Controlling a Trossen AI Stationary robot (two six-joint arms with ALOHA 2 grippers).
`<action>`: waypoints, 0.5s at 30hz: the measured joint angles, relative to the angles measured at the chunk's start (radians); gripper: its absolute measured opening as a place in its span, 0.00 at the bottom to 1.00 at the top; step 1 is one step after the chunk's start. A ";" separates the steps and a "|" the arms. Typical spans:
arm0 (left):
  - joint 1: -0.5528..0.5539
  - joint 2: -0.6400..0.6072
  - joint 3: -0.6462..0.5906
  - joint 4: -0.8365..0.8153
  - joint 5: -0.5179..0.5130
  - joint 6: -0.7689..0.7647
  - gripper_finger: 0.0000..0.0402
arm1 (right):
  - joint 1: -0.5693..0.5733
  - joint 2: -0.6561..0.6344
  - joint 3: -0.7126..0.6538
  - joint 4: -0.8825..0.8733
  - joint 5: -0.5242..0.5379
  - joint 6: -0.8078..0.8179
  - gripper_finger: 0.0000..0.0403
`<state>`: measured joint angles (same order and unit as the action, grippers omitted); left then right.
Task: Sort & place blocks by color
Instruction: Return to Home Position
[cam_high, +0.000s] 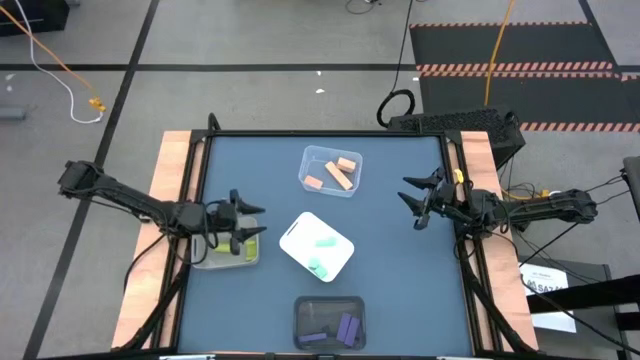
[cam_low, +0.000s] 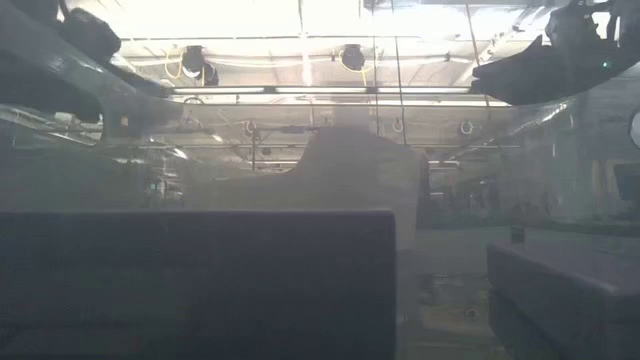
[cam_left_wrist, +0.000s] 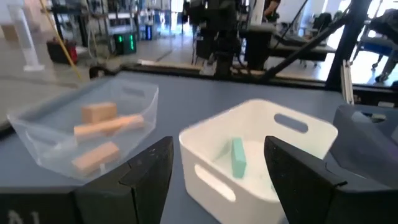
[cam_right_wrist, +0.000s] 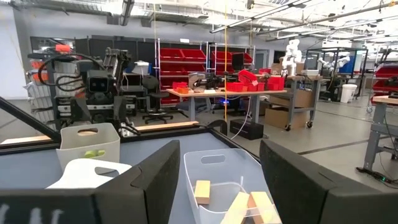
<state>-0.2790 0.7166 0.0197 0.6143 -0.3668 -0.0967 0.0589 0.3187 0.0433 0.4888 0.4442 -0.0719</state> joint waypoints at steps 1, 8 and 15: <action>0.000 0.000 0.002 0.011 0.000 0.016 0.62 | 0.000 0.000 0.000 0.000 0.000 0.000 0.53; 0.003 0.000 0.003 0.005 -0.008 0.040 0.62 | -0.008 -0.040 0.000 0.000 -0.001 0.000 0.53; 0.003 0.000 0.003 0.003 -0.009 0.040 0.62 | -0.074 -0.156 0.000 0.000 -0.001 0.000 0.53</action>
<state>-0.2756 0.7162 0.0223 0.6173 -0.3756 -0.0566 -0.0152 0.1624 0.0429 0.4891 0.4435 -0.0719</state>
